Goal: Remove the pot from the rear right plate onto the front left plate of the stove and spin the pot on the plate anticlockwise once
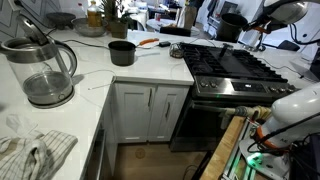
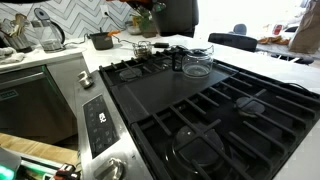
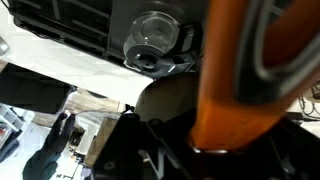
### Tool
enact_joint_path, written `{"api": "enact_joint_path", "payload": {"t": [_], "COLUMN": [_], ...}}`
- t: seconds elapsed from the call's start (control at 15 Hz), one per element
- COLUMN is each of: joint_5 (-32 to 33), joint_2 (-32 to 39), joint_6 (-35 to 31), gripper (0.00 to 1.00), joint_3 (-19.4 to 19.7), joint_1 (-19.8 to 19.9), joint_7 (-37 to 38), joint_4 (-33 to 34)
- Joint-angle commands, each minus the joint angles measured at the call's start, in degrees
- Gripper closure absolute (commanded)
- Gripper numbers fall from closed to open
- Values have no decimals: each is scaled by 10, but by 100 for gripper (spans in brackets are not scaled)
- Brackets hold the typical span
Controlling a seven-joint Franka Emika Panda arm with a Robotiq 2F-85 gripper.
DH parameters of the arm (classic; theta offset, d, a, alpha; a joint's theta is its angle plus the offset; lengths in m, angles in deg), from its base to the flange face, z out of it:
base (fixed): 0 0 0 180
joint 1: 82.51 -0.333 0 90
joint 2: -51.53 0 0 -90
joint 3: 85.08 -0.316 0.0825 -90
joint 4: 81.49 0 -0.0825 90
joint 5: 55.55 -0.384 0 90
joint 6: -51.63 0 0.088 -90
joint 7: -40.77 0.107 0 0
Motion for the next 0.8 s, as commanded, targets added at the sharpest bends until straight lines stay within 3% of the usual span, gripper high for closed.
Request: {"api": "enact_joint_path", "payload": {"t": [0.0, 0.4, 0.73], "joint_5": [41, 64, 48], "joint_2": [-81, -155, -190], "joint_6": [4, 63, 165], "gripper": [100, 100, 100], "joint_3": [45, 89, 118], "joint_1": [-68, -128, -149], "joint_7": [-40, -111, -158], "joint_4": [-62, -117, -113]}}
